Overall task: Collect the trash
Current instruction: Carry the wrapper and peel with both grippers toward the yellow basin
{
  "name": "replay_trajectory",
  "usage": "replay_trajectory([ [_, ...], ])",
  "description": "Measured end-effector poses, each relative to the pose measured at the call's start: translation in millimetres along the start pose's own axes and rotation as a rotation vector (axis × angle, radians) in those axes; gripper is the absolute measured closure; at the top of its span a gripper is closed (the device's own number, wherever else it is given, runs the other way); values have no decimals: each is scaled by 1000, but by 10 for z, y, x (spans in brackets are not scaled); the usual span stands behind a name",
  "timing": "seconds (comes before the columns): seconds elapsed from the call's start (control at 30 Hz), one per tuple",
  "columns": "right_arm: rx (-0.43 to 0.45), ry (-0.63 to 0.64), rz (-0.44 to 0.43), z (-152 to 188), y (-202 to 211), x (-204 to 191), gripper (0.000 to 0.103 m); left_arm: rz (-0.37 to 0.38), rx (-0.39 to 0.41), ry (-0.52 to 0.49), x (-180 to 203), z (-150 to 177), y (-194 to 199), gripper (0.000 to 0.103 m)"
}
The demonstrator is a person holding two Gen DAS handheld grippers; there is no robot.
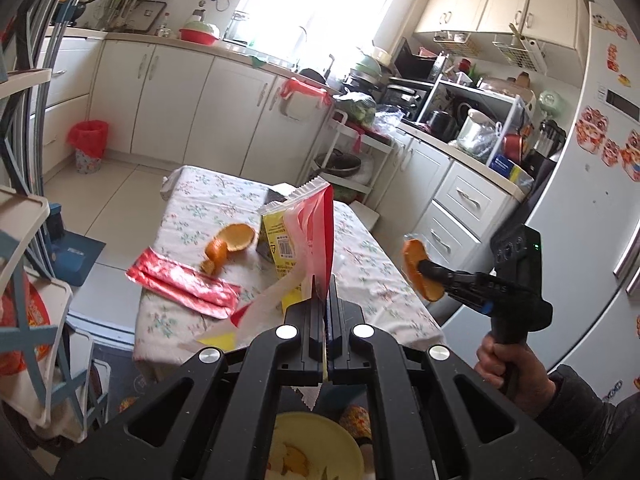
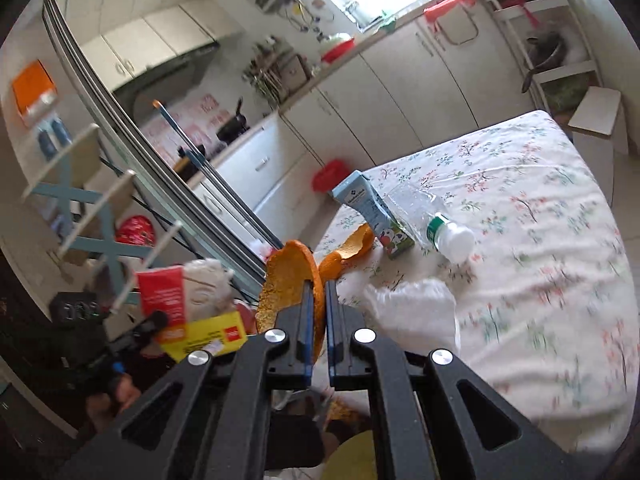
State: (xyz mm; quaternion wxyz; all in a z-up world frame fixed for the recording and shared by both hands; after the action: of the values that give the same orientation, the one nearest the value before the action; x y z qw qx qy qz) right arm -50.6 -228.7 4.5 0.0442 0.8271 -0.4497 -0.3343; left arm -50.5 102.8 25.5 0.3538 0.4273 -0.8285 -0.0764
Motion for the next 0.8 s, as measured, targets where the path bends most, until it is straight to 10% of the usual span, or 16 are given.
replay_trajectory([
  [0.8, -44, -15, -64, 841, 611, -442, 97, 45, -118, -44, 575, 912, 455, 102],
])
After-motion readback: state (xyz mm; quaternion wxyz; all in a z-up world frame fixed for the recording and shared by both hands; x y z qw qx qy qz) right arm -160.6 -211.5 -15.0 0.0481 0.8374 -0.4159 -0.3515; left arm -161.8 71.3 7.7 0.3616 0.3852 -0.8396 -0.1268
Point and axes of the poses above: each gripper's, at about its wrist camera, not at the fingertips, and y roughly against the way its jaws point, x to its right, z to its underside, the point moved 1 cm from there along -y, roughly the way its jaws point, and after that the axes turned 9 degrees about y, right-handed, at the moved point
